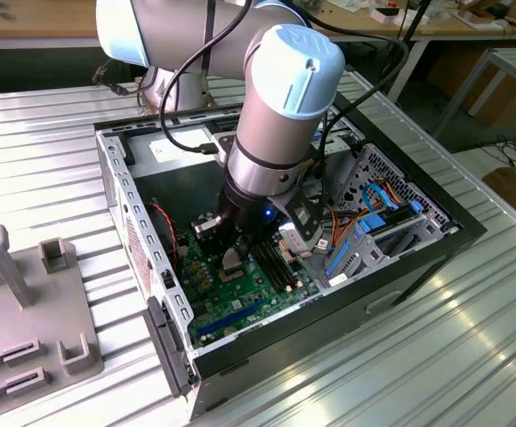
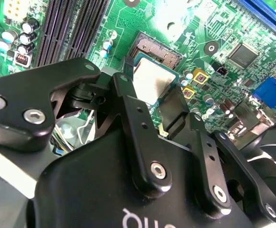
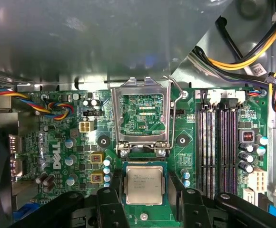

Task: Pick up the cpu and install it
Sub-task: 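Place the cpu into insertion slot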

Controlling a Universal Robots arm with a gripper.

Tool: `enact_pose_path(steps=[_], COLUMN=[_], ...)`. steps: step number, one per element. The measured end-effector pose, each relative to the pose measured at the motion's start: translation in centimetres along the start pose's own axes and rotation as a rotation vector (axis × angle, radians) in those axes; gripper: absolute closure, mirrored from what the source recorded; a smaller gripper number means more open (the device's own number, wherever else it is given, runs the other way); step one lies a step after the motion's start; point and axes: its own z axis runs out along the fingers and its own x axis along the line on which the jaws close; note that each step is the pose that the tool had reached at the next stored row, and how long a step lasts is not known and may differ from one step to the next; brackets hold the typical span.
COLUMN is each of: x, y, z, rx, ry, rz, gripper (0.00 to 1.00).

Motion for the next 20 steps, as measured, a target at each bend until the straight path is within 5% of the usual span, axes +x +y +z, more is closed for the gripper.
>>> enact_pose_path(steps=[13,20], x=[0.00,0.00], y=[-0.02,-0.20], z=[0.23,0.86], rx=[-0.0004,-0.0005], ry=[0.0000,0.0001], rz=[0.000,0.000], gripper=[0.53,0.53])
